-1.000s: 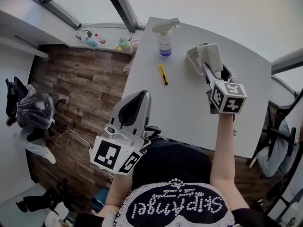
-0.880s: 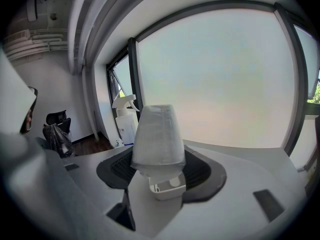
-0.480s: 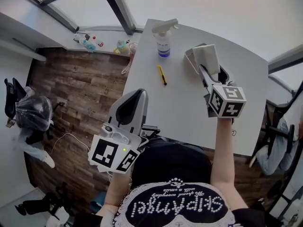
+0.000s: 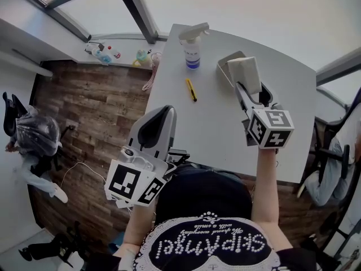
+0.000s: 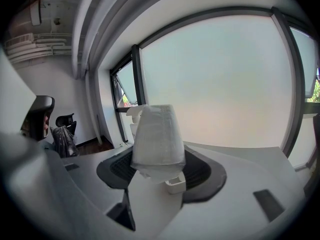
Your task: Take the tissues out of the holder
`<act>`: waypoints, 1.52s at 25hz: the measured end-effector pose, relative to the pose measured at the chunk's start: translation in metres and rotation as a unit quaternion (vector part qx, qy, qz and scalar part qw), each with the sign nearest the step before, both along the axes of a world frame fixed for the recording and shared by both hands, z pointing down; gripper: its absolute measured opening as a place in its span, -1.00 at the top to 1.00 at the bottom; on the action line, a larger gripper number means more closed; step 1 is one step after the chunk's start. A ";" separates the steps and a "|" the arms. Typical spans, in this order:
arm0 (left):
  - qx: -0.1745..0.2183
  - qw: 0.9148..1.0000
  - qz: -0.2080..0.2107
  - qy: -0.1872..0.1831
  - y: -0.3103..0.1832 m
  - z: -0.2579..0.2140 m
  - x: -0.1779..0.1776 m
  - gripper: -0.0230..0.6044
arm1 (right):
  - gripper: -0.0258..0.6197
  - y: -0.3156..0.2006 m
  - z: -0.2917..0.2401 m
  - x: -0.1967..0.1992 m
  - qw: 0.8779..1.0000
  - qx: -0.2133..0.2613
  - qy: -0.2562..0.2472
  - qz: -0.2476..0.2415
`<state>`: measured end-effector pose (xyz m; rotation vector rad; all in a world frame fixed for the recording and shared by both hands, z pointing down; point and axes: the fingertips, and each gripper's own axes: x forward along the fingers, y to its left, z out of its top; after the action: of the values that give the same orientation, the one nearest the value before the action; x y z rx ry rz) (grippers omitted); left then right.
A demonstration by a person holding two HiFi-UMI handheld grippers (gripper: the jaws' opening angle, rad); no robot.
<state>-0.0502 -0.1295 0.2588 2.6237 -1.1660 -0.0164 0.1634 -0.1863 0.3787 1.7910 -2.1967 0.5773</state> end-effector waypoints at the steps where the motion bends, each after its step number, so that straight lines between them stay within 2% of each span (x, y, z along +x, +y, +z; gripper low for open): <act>1: 0.000 1.000 0.001 0.000 0.000 0.000 0.000 0.92 | 0.09 0.002 -0.001 -0.001 1.000 0.001 -0.006 0.001; 4: 0.000 1.000 0.004 0.001 0.001 0.000 0.001 0.92 | 0.09 0.010 -0.005 -0.004 1.000 0.004 -0.019 0.001; 24: 0.000 1.000 0.009 0.002 0.002 -0.001 0.005 0.92 | 0.09 0.042 -0.022 -0.008 1.000 0.014 -0.021 0.005; 38: -0.001 1.000 0.012 0.003 0.005 -0.002 0.007 0.92 | 0.09 0.059 -0.018 -0.018 1.000 0.006 -0.013 -0.014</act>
<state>-0.0433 -0.1245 0.2573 2.6336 -1.1328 -0.0194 0.1456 -0.1272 0.3609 1.7668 -2.2426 0.5843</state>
